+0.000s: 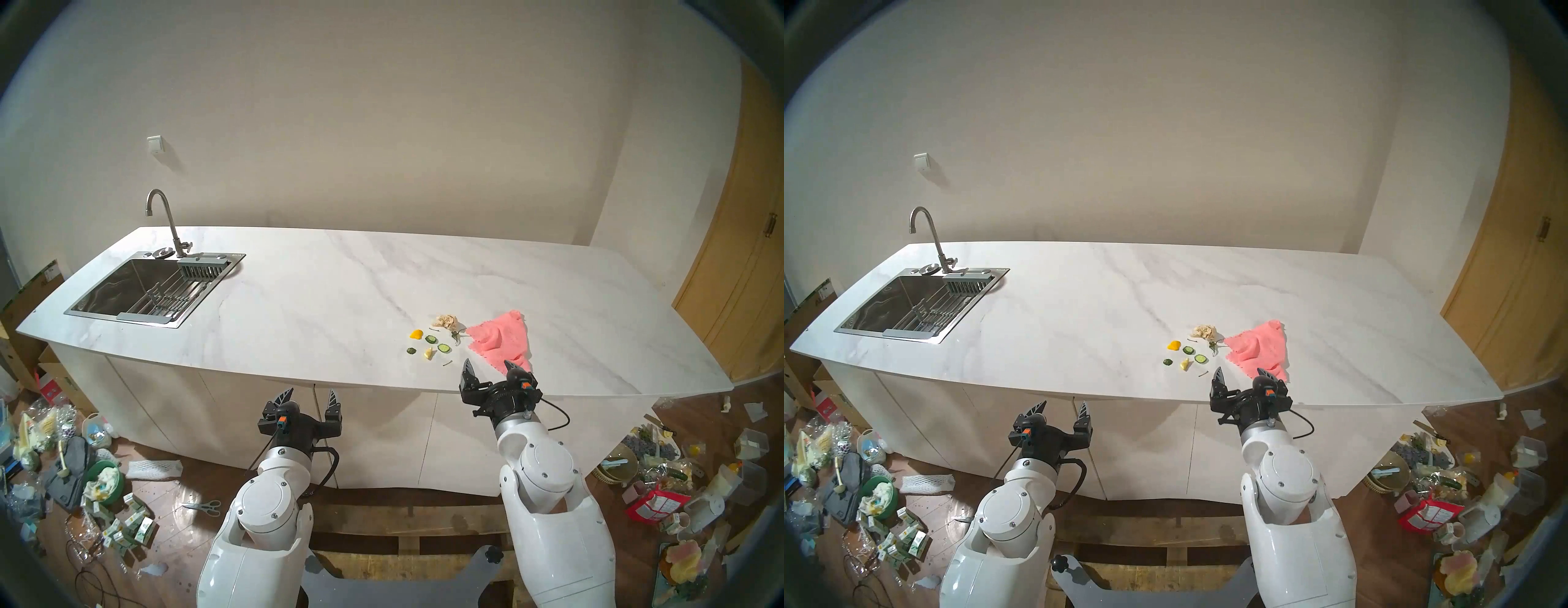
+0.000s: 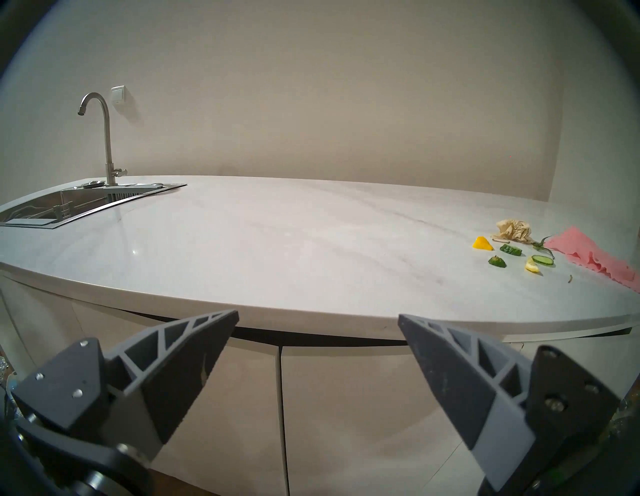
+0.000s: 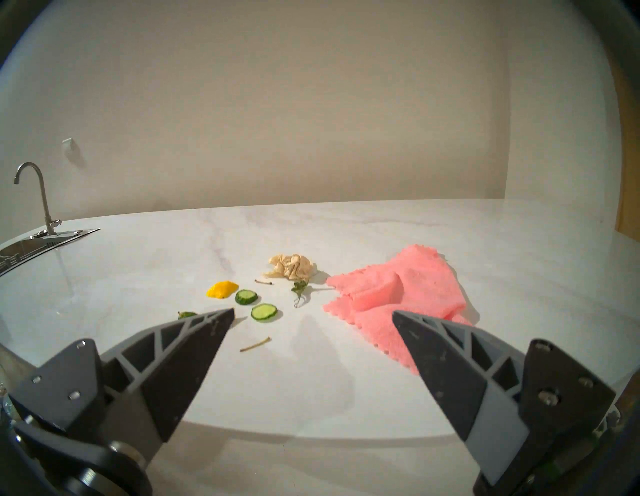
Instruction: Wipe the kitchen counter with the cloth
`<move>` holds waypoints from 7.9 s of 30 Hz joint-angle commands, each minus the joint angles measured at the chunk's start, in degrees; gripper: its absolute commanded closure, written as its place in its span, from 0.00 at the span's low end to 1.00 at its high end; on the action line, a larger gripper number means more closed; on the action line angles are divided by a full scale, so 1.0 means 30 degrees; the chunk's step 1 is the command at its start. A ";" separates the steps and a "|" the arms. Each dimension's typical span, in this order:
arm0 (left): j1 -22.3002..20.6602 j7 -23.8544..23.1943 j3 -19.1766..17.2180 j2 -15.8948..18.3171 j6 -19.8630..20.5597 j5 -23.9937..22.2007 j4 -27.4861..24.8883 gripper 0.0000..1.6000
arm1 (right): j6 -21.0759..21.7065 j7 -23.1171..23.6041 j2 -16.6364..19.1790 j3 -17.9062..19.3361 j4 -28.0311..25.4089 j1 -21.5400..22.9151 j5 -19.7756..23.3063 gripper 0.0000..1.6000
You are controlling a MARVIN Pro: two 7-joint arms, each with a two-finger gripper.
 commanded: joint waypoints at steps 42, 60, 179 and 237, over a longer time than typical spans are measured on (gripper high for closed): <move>-0.0250 0.0082 0.0072 0.0004 -0.0143 0.0000 -0.0223 0.00 | 0.9886 0.5916 0.5278 0.1195 0.7309 0.9735 0.1586 0.00; -0.0225 0.0091 0.0090 0.0023 -0.0154 -0.0006 -0.0286 0.00 | 1.0676 0.6586 0.6944 -0.1066 1.0262 1.2734 -0.0421 0.00; -0.0077 0.0013 0.0110 0.0106 -0.0083 -0.0090 -0.0545 0.00 | 0.5630 0.3452 1.1308 -0.9759 0.6531 1.2213 -1.3679 1.00; -0.0144 0.0090 0.0122 0.0087 -0.0123 -0.0058 -0.0425 0.00 | 0.6819 0.3317 0.1380 -1.3933 1.4159 1.5268 -1.2584 1.00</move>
